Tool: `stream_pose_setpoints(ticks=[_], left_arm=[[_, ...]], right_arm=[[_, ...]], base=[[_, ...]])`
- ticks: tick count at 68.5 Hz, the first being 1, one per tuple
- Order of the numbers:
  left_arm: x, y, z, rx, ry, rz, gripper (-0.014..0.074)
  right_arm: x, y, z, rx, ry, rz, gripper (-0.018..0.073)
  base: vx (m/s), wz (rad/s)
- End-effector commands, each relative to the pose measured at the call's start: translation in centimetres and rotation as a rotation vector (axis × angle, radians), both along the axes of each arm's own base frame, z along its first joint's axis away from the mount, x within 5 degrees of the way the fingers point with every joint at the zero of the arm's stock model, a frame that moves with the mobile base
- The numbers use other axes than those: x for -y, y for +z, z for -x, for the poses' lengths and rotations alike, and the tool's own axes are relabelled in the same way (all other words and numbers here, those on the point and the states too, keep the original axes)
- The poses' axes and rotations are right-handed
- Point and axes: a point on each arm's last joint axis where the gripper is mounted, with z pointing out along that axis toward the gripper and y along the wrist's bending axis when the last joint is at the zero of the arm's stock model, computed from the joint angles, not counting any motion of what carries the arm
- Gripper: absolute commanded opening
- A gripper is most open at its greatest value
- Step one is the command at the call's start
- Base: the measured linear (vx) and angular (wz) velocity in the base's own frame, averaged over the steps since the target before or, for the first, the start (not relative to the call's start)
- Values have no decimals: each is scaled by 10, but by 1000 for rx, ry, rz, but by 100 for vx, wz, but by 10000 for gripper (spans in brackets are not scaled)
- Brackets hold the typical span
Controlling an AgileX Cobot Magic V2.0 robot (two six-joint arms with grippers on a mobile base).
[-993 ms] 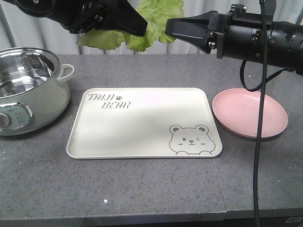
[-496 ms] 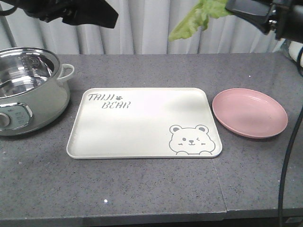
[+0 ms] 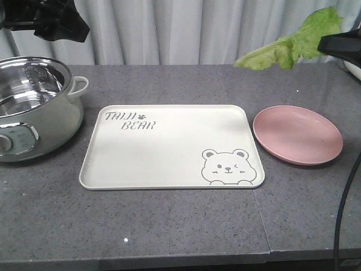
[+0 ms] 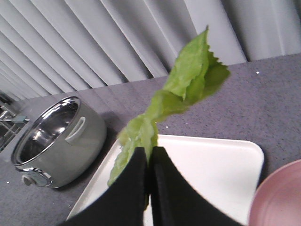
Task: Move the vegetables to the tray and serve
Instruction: 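Carry the lettuce leaf with the right gripper over the pink plate, then lower the lettuce onto the pink plate and open the right gripper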
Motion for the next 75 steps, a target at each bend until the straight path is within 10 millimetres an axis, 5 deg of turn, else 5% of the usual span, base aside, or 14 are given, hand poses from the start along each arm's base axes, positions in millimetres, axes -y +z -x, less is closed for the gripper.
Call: stream_pose_setpoints(ticks=[1, 20, 53, 67, 75], left_arm=[[-5, 17, 13, 72, 9, 27, 534], [-4, 17, 13, 71, 9, 28, 534], [-4, 17, 13, 71, 8, 29, 534], [-4, 17, 13, 71, 8, 29, 534], [-4, 17, 13, 71, 9, 29, 534]], right_arm=[[6, 9, -6, 38, -54, -15, -6], [22, -44, -41, -93, -79, -9, -6], [37, -105, -70, -230, -117, 11, 7], [40, -115, -67, -294, -115, 97, 106], [41, -118, -65, -313, -109, 136, 235]], base=[[0, 0], [0, 0], [0, 0], [0, 0], [0, 0]])
